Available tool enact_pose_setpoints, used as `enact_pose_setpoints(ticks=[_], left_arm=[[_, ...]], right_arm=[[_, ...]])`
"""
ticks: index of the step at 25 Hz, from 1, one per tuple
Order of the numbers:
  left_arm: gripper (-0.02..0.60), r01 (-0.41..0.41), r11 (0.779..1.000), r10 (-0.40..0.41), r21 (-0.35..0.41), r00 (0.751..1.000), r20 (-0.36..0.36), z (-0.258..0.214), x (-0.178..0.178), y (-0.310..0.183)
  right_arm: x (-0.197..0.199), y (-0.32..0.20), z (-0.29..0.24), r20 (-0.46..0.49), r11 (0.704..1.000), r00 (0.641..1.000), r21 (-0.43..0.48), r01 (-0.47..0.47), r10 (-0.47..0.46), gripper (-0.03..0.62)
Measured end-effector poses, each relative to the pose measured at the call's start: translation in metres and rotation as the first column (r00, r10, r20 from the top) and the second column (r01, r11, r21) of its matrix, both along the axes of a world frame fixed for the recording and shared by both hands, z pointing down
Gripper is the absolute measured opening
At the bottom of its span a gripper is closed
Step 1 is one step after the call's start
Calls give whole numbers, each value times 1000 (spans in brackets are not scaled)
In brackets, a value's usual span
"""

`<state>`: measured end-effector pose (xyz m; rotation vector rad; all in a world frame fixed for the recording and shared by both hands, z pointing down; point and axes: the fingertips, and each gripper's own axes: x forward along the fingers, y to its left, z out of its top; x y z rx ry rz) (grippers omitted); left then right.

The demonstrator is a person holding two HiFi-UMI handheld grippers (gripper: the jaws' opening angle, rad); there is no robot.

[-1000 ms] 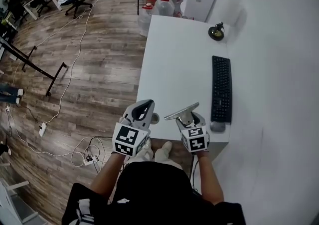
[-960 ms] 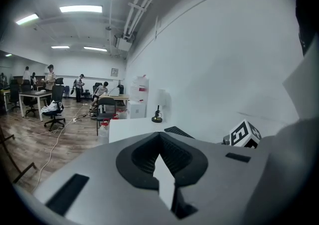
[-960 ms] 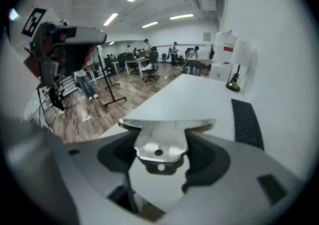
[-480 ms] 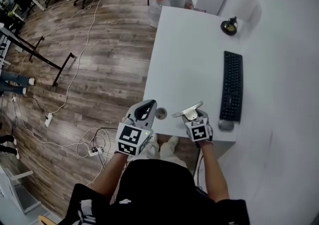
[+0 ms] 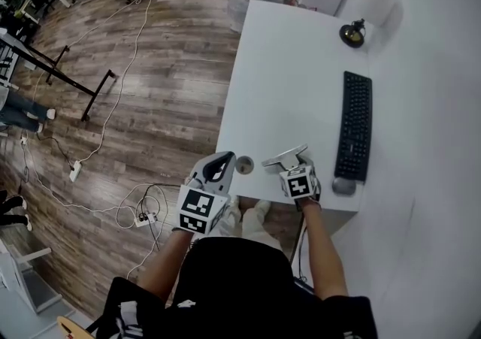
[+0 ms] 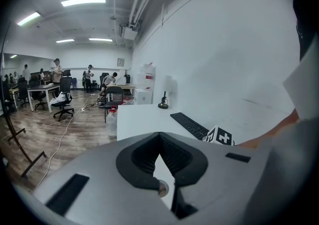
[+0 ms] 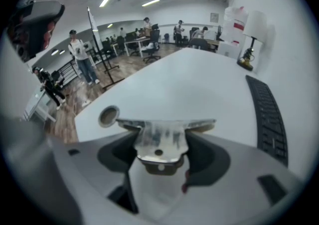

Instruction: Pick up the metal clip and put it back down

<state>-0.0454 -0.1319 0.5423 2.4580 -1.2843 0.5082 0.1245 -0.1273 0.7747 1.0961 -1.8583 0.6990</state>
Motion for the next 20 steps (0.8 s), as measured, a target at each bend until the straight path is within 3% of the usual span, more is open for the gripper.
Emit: enact_pose_setpoints(ticks=[20], left_arm=[[21,8,1000,-8,-18,1000,23,12,-12,4]], right_arm=[[-6,-2,30,10,998,999,-57,-31,32,295]])
